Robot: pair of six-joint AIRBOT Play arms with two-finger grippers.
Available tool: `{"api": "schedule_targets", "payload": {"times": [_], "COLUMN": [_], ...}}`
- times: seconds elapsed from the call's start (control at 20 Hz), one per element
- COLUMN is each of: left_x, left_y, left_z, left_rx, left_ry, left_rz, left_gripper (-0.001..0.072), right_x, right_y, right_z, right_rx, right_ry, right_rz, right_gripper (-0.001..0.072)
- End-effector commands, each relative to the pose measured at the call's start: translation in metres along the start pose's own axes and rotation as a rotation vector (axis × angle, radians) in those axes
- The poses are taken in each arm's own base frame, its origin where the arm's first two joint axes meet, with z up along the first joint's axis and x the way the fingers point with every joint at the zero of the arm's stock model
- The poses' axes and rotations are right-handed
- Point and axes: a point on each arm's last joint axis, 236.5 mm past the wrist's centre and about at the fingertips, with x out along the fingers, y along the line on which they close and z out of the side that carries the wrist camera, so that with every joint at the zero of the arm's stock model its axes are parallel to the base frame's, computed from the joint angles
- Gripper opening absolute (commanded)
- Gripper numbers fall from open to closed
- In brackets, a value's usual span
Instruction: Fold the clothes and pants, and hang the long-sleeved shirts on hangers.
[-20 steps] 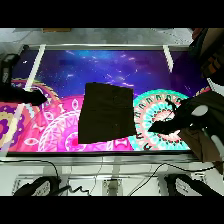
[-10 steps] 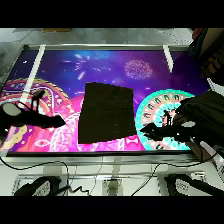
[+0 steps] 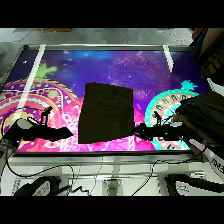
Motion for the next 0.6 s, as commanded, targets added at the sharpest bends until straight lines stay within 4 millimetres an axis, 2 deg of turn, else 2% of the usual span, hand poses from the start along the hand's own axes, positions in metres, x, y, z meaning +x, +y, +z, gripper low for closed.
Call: {"api": "schedule_targets", "payload": {"times": [0.0, 0.05, 0.15, 0.3, 0.55], "left_x": [0.009, 0.012, 0.019, 0.027, 0.058], "left_y": [0.002, 0.002, -0.005, -0.014, -0.034], "left_z": [-0.011, -0.013, -0.009, -0.007, -0.02], "left_rx": [-0.029, -0.042, -0.106, -0.151, -0.041], "left_ry": [0.013, 0.011, -0.033, -0.061, 0.003], "left_rz": [-0.007, -0.013, -0.059, -0.096, -0.072], "left_gripper": [0.0537, 0.0537, 0.0537, 0.0538, 0.0538], "right_x": [0.003, 0.003, 0.003, 0.003, 0.003], "right_y": [-0.005, -0.006, -0.006, -0.006, -0.006], "right_z": [0.011, 0.011, 0.012, 0.011, 0.011], "right_rx": [-0.006, -0.012, -0.017, -0.019, -0.02], "right_ry": [-0.048, -0.049, -0.051, -0.048, -0.045], "right_rz": [-0.031, -0.031, -0.034, -0.033, -0.032], "right_gripper": [0.0302, 0.0244, 0.0041, 0.004, 0.004]}}
